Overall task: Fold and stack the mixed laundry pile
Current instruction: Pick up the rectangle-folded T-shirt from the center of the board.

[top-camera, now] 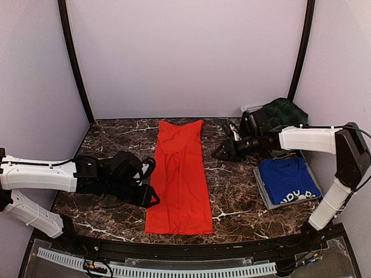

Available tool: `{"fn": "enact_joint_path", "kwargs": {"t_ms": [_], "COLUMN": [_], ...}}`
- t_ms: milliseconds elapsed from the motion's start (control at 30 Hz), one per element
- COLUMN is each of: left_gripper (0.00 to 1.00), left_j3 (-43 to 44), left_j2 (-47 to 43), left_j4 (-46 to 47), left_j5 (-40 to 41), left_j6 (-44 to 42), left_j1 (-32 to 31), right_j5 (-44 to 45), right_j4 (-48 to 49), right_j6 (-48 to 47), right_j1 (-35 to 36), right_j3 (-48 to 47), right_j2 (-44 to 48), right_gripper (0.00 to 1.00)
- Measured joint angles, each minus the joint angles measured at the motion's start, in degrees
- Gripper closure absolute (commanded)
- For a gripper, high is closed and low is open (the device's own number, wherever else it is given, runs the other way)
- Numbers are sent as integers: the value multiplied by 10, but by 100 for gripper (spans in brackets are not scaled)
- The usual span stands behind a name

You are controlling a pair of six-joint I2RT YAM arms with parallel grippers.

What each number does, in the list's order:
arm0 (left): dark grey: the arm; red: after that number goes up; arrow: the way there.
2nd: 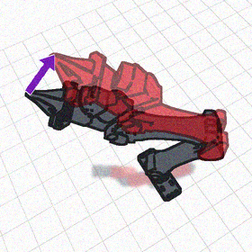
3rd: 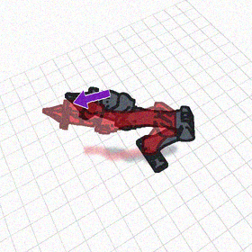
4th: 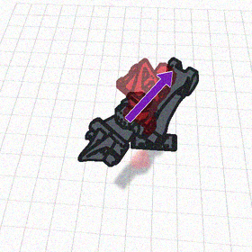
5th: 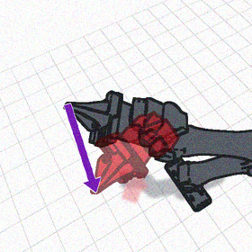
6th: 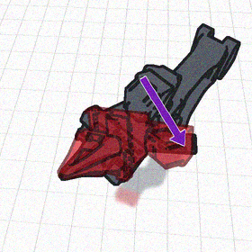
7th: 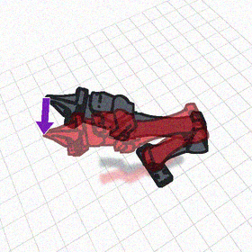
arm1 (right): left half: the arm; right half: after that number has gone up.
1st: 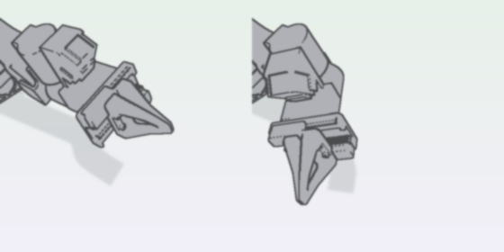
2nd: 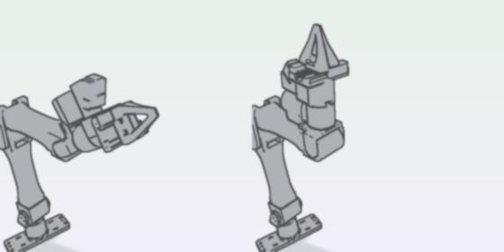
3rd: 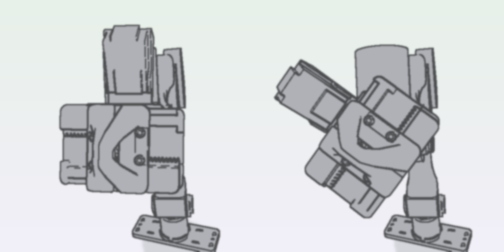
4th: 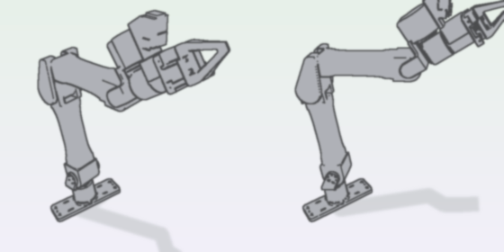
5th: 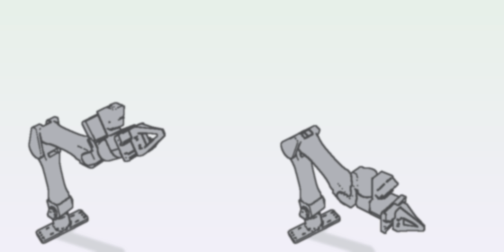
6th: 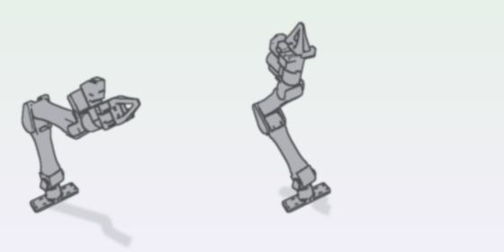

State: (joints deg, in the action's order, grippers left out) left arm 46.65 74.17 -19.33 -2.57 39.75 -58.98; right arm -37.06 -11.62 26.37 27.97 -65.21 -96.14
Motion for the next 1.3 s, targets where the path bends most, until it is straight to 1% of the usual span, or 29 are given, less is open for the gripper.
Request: {"fn": "enact_joint_path", "kwargs": {"t_ms": [33,167,267,367,433,533,733,867,1033,1100,1200,1233,1300], "left_gripper": [65,66,66,66,66,66,65,64,65,67,72,74,82], "left_j3": [-24,-92,-138,-169,-179,-183,-195,-215,-217,-217,-217,-217,-217], "left_j2": [-18,-62,-95,-127,-137,-129,-77,-64,-51,-45,-38,-36,-32], "left_j4": [-8,-29,-35,-32,-28,-15,39,68,96,108,120,123,128], "left_j5": [-1,-19,-37,-55,-65,-75,-86,-89,-90,-90,-89,-88,-86], "left_j6": [17,89,134,163,176,189,218,235,245,246,249,250,252], "left_j1": [1,1,1,0,-2,-13,-42,-46,-46,-46,-46,-46,-46], "right_j5": [-2,-3,-2,-3,-4,-5,-7,-7,-18,-22,-24,-24,-23], "right_j4": [-3,-17,-22,-16,-1,14,54,78,123,144,165,168,172], "right_j6": [2,19,39,59,77,98,128,147,169,176,186,186,192], "right_j1": [19,59,89,121,143,175,210,236,264,270,277,278,279], "right_j3": [46,161,218,250,270,284,292,295,301,301,301,301,302], "right_j2": [24,77,101,116,120,115,89,71,38,29,19,18,14], "right_gripper": [58,59,59,59,59,59,57,57,59,61,69,74,91]}}
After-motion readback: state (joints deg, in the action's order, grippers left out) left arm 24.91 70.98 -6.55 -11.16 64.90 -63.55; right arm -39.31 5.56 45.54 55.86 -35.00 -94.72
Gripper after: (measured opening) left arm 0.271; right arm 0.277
